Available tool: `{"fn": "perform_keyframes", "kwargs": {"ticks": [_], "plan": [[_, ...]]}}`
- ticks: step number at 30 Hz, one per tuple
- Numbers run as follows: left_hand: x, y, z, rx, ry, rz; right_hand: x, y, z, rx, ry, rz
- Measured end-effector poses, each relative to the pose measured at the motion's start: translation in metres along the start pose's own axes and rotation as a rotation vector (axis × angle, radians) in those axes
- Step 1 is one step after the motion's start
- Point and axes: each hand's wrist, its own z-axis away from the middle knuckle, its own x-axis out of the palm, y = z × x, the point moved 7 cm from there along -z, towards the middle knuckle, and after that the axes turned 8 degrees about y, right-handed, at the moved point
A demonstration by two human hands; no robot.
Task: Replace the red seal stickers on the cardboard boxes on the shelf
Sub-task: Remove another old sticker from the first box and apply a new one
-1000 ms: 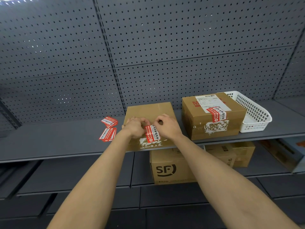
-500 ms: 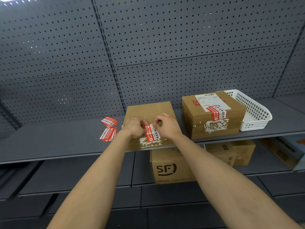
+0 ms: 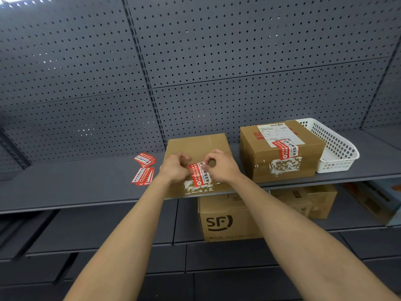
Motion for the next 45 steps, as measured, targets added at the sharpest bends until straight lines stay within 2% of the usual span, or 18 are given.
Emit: {"fn": "perform_keyframes", "kwargs": {"ticks": [3,7,12,25,27,30,38,45], "plan": [[0.003,-0.003,0.011,0.007,0.026,0.094,0.000,0.000,0.001,-0.006,-0.009,-0.007],[0.009,-0.005,0.013,0.064,0.141,0.024,-0.001,-0.002,0.003,-0.029,-0.007,-0.019],[0.009,-0.007,0.013,0.033,0.177,0.066,-0.001,-0.003,0.003,-0.035,-0.011,-0.013],[0.013,-0.011,0.007,-0.053,0.146,0.152,-0.006,-0.008,0.006,-0.077,-0.040,0.020],[0.014,-0.012,0.007,-0.047,0.136,0.169,-0.007,-0.009,0.007,-0.095,-0.082,0.063],[0.016,-0.013,0.006,-0.031,0.135,0.170,-0.006,-0.009,0.010,-0.079,-0.058,0.151],[0.014,-0.012,0.009,0.023,0.150,0.164,-0.001,-0.004,0.014,-0.034,-0.016,0.073],[0.013,-0.013,0.012,0.072,0.159,0.029,-0.002,-0.006,0.018,-0.064,0.000,0.073]]}}
